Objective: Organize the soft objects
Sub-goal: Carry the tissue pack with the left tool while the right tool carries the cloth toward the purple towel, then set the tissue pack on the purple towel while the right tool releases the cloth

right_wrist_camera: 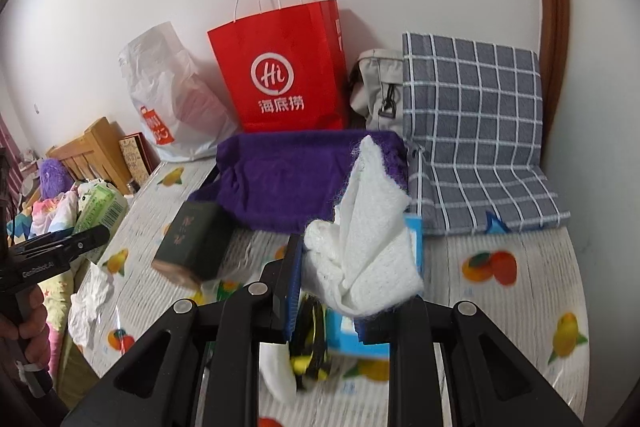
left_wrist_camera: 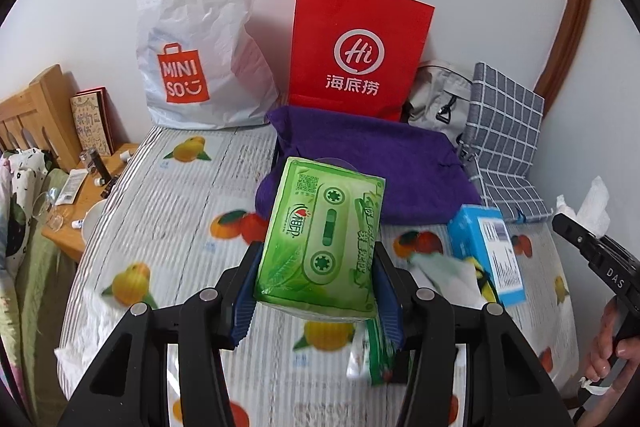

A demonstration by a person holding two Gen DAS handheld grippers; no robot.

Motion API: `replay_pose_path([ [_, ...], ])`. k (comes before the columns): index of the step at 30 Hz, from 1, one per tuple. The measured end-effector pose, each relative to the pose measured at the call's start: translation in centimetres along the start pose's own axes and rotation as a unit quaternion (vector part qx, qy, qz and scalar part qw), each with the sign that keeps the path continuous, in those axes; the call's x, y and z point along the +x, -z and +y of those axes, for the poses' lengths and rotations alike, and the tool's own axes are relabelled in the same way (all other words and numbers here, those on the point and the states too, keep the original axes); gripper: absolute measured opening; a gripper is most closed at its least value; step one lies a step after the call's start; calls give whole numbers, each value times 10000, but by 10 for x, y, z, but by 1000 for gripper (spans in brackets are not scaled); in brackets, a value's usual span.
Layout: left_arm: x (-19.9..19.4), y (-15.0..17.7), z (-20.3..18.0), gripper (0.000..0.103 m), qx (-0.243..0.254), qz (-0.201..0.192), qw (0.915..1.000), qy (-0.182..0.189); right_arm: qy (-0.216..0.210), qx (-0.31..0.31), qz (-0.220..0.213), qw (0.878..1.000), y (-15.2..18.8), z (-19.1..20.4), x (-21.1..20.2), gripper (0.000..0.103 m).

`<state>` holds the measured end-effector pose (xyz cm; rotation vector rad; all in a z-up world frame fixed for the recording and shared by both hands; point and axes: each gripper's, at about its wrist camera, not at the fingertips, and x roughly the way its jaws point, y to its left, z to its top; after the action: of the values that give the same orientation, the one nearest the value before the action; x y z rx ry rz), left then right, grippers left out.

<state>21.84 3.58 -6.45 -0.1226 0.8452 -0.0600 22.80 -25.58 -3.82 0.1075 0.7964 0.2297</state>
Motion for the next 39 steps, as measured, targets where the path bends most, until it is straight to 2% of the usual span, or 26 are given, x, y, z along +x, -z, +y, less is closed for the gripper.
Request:
replay_pose_path([
  [12,63,-67,-8,50,83,90,9999,68,66,121,-184,9997,-60,-19,49,22],
  [21,123,-103,-10,50,132,302,9993,-179,62,77,-118,9999,-98,-27,108,22],
  [28,176,-117,-4,50,-74,663,9976,-180,9,-103,300,9995,-105,-28,167,22],
  [34,216,-123,1,50,-208,896,9956,-169,-289,-203,919,9951,-100,-32,223,22],
  [39,244,-125,2,51,-346,1092,9932,-189,-568,-208,1236,9905,-98,-35,248,25],
])
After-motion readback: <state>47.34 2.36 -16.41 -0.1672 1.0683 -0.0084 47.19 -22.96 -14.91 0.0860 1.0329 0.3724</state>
